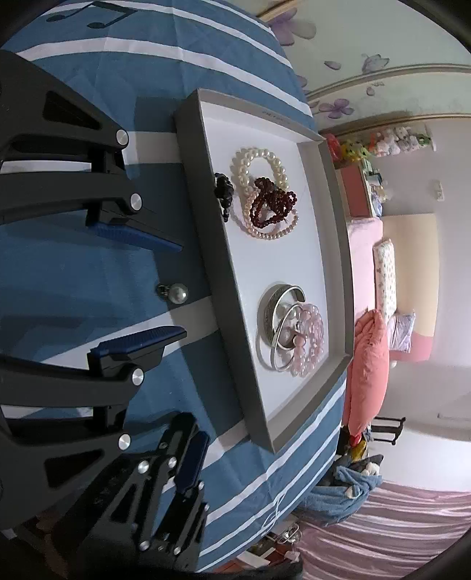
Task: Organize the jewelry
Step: 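Move the right tool to the silver ring while the left tool approaches the other pearl earring, then grasp the silver ring with the right tool while the left tool grasps the pearl earring, then lift the silver ring with the right tool while the left tool lifts the pearl earring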
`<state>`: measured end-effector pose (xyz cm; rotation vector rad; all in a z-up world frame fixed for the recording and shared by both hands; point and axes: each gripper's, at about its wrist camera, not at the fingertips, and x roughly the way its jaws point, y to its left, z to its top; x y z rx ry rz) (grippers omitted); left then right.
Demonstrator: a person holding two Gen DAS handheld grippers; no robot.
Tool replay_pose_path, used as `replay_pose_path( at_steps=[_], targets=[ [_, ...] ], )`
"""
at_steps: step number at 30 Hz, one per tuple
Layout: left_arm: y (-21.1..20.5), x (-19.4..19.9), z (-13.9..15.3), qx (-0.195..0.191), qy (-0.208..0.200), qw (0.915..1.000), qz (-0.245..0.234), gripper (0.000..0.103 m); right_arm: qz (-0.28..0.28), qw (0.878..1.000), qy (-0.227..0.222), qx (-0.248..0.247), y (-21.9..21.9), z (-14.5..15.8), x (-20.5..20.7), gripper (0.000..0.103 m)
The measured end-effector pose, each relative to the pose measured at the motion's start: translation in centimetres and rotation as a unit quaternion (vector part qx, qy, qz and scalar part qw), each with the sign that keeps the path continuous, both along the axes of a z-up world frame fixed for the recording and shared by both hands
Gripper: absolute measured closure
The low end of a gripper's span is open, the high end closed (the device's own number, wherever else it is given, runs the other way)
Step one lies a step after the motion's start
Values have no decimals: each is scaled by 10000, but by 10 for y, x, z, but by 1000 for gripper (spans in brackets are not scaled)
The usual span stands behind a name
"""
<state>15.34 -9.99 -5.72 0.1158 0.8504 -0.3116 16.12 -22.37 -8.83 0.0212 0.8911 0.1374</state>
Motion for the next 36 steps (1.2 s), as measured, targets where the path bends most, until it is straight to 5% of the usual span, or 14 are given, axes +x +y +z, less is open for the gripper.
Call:
replay_pose_path(
  at_steps=[10, 18, 36],
  targets=[
    [-8, 7, -8, 168, 104, 9998, 103, 60, 4, 10000, -20, 46, -1, 0, -2, 81],
    [-9, 12, -10, 273, 109, 9991, 304, 89, -5, 10000, -20, 39, -2, 0, -1, 81],
    [46, -24, -10, 541, 60, 9964, 649, 89, 142, 9998, -30, -119, 14, 0, -4, 81]
  ],
)
